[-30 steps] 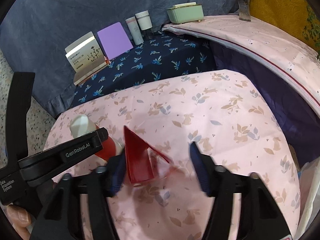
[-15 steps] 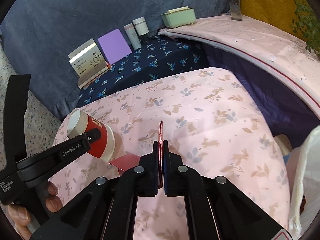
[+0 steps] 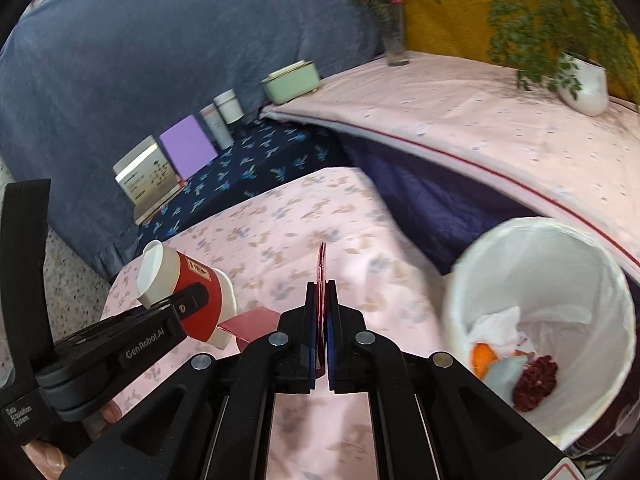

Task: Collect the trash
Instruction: 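Carry the cup and red box over the bin with both tools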

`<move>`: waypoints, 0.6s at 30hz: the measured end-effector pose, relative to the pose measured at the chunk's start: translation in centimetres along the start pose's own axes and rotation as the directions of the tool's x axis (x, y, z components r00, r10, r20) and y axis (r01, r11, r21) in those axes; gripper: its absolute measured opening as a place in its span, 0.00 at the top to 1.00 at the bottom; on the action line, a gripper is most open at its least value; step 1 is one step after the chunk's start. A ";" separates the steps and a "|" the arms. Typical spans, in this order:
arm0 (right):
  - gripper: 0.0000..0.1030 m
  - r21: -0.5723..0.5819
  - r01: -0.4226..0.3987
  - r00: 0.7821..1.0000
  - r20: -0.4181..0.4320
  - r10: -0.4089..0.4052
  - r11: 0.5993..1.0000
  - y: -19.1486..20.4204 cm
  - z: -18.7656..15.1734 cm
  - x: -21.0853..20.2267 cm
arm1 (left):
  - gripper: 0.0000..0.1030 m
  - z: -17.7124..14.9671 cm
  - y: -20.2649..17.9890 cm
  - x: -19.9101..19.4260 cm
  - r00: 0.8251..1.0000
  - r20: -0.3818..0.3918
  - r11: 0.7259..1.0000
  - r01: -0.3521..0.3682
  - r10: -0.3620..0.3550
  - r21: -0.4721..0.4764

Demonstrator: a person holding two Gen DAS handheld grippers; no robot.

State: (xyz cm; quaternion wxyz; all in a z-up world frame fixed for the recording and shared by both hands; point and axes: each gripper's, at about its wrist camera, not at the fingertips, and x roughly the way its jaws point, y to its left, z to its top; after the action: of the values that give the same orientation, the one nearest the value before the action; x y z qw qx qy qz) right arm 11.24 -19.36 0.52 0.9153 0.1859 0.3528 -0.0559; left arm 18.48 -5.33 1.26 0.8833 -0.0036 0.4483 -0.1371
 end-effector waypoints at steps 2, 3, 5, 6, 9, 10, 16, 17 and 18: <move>0.96 0.020 0.026 0.999 0.022 -0.027 0.999 -1.9 -0.1 -1.5 | 0.74 -0.4 -2.2 -0.5 1.000 0.000 0.999 0.020 -0.020 0.032; 0.96 0.029 0.040 0.999 0.032 -0.041 0.999 -2.9 -0.1 -2.1 | 0.74 -0.7 -3.5 -0.7 0.999 -0.001 0.998 0.033 -0.033 0.048; 0.96 0.048 0.063 0.997 0.048 -0.065 0.997 -4.7 -0.2 -3.3 | 0.74 -1.2 -5.5 -1.0 0.998 -0.007 0.996 0.058 -0.058 0.072; 0.96 0.058 0.072 0.996 0.054 -0.075 0.996 -5.5 -0.3 -3.8 | 0.74 -1.4 -6.5 -1.1 0.997 -0.011 0.994 0.072 -0.071 0.086; 0.96 0.092 0.107 0.991 0.074 -0.114 0.990 -8.2 -0.4 -5.3 | 0.74 -2.2 -9.3 -1.3 0.995 -0.023 0.987 0.099 -0.097 0.126; 0.96 0.102 0.116 0.989 0.079 -0.125 0.988 -9.1 -0.6 -5.8 | 0.74 -2.4 -10.4 -1.3 0.994 -0.029 0.984 0.112 -0.109 0.141; 0.96 0.184 0.161 0.979 0.098 -0.181 0.970 -14.3 -1.4 -8.0 | 0.74 -3.9 -15.6 -0.9 0.979 -0.085 0.959 0.199 -0.186 0.200; 0.96 0.196 0.165 0.977 0.099 -0.187 0.967 -14.9 -1.5 -8.2 | 0.74 -4.1 -16.4 -0.7 0.976 -0.094 0.955 0.213 -0.197 0.208; 0.96 0.208 0.169 0.976 0.100 -0.193 0.963 -15.7 -1.6 -8.4 | 0.74 -4.2 -16.9 -0.6 0.973 -0.102 0.951 0.224 -0.206 0.213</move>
State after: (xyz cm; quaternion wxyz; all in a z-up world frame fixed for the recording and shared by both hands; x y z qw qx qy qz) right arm 0.31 -33.47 0.29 0.9027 0.2394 0.3058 -0.1854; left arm 10.74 -20.97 1.38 0.8397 0.0519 0.4612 -0.2820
